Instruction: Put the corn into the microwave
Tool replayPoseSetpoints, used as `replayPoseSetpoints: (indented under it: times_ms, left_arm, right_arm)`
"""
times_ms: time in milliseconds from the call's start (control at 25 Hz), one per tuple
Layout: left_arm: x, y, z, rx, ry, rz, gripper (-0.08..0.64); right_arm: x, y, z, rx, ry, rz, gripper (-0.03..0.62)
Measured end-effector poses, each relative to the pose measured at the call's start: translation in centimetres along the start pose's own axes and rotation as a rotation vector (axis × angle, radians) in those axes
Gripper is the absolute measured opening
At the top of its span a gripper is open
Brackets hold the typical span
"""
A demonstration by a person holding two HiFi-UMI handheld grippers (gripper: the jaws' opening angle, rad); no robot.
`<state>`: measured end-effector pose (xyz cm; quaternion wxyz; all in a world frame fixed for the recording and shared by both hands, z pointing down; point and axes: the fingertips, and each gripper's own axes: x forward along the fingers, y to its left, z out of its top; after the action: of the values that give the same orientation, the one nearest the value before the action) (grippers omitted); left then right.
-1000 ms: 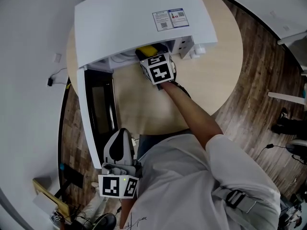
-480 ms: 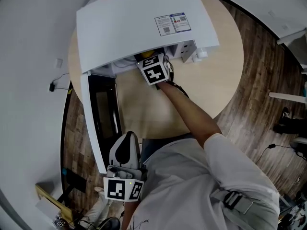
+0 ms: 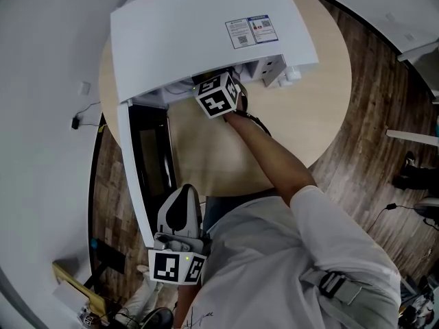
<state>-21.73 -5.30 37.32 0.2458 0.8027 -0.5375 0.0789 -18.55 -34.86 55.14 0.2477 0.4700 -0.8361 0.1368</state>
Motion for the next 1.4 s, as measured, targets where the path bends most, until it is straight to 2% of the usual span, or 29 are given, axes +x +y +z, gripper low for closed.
replayPoseSetpoints:
  times_ms: [520, 960, 1400]
  left_arm:
    - [0.4, -0.7, -0.3, 0.002, 0.012, -0.013, -0.012]
    - [0.9, -1.1, -0.2, 0.032, 0.015, -0.009, -0.012]
    - [1.1, -1.5, 0.0, 0.028, 0.010, -0.004, -0.012]
  right_arm:
    - [0.8, -0.1, -0.2, -0.135, 0.021, -0.048, 0.264]
    - [0.9, -0.2, -0.3, -0.173, 0.025, -0.049, 0.264]
    - [0.8, -0.1, -0.3, -0.186, 0.016, -0.065, 0.264]
